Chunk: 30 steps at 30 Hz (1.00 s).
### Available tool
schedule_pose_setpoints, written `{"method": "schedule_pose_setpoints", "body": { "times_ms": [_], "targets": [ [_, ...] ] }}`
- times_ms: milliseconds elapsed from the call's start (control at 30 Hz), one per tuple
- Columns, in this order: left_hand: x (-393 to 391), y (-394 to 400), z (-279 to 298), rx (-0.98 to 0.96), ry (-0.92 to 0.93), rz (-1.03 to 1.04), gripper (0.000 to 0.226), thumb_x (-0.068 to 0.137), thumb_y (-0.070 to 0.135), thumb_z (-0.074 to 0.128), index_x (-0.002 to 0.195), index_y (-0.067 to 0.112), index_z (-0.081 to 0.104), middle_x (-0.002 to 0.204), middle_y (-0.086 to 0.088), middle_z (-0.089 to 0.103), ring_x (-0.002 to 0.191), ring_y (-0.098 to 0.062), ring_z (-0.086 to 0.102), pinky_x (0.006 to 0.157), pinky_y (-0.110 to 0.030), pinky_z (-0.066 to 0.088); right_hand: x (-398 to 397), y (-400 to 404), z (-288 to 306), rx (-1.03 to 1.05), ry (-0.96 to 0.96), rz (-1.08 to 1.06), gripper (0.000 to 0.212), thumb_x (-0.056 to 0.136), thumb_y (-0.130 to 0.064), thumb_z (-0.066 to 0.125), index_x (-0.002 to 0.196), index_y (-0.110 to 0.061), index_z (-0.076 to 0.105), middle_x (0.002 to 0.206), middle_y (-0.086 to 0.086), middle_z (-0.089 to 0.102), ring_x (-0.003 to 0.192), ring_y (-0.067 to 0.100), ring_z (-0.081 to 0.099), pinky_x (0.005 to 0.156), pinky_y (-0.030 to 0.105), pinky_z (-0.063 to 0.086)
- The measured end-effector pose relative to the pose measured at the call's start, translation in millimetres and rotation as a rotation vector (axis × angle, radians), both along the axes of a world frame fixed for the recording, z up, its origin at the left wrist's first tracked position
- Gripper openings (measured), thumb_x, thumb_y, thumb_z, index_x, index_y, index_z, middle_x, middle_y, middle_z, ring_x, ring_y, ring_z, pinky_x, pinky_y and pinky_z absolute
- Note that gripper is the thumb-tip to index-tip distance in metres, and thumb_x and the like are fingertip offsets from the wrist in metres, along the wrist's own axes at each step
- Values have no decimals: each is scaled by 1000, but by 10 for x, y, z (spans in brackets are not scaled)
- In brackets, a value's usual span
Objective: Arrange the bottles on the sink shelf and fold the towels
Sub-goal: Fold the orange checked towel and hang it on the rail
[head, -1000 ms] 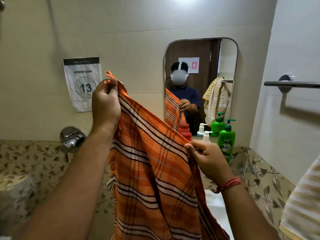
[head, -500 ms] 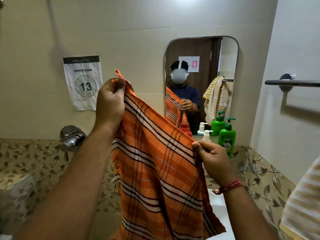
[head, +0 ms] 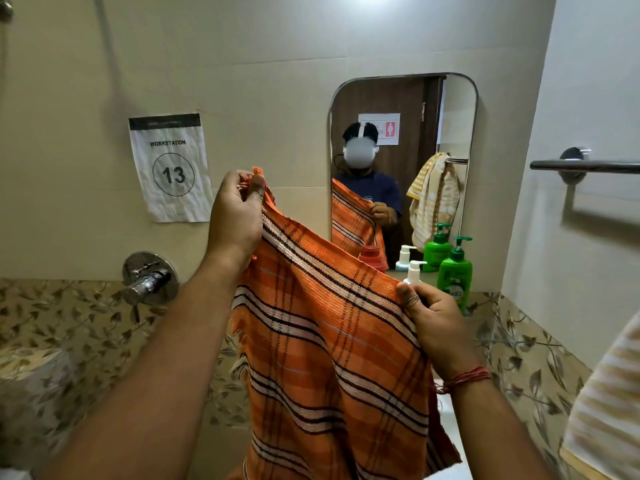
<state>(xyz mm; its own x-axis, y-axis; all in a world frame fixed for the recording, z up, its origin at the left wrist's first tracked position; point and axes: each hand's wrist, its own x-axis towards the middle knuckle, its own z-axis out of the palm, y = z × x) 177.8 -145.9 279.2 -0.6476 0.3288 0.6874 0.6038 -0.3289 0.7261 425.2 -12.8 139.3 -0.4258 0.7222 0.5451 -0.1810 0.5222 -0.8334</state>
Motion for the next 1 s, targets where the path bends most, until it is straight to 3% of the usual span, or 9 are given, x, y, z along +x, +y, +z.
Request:
{"method": "schedule_pose_setpoints", "body": {
  "times_ms": [100,200,333,467,567,633,800,900,1000],
  "targets": [
    [-23,-25,-73,36,36,-218,8,103,33,55,108,31,61,82,12,62,64,-2,59,57,-23,52,23,33,48,-84,79,-25,29,88,-50,57,86,-29,76,87,-5,77,80,11,74,63,22,58],
    [-91,-86,-140,19,61,-600,32,93,56,56,110,30,64,77,10,56,65,-6,52,59,-21,50,41,95,95,-138,105,-81,31,88,-54,57,86,-30,77,87,-3,78,81,14,74,67,31,58],
    [-168,-155,-186,-68,173,-869,42,86,54,65,113,22,62,84,6,53,68,-6,49,62,-19,47,36,175,131,-164,111,-150,35,87,-54,58,81,-24,76,82,0,77,80,21,73,72,38,58],
    [-194,-296,-44,-651,358,-630,54,70,66,78,111,33,64,80,16,63,77,-5,59,73,-36,50,54,204,170,-211,153,-174,35,86,-50,60,79,-18,73,79,3,76,78,23,71,71,39,58],
    [-211,-335,52,-887,460,-421,22,86,57,68,104,44,66,92,16,73,94,-13,68,84,-41,53,122,163,213,-191,144,-119,28,88,-44,60,83,-21,74,84,2,78,81,20,73,73,39,60],
    [-180,-329,74,-721,382,-359,7,98,39,62,99,40,69,88,16,73,88,-9,68,76,-27,52,183,101,250,-175,146,62,26,85,-43,63,87,-22,77,89,4,78,83,21,74,68,34,61],
    [-135,-240,87,-80,120,-232,20,103,19,55,96,30,71,83,17,68,75,1,63,66,-16,51,216,-102,326,-31,-174,477,27,85,-39,71,95,-14,75,95,8,73,87,25,70,73,30,58],
    [-121,-217,195,70,53,-166,26,102,15,54,95,33,71,97,13,69,80,3,64,66,-13,50,135,-206,224,-21,-324,548,37,88,-42,69,109,-12,71,107,11,72,97,28,70,80,33,57],
    [-123,-212,330,164,-38,-16,30,100,11,54,91,36,67,97,17,68,82,8,61,68,-8,46,90,-268,-3,-72,-369,580,32,88,-43,70,104,-16,74,102,8,73,93,24,70,80,35,57]
  ]
}}
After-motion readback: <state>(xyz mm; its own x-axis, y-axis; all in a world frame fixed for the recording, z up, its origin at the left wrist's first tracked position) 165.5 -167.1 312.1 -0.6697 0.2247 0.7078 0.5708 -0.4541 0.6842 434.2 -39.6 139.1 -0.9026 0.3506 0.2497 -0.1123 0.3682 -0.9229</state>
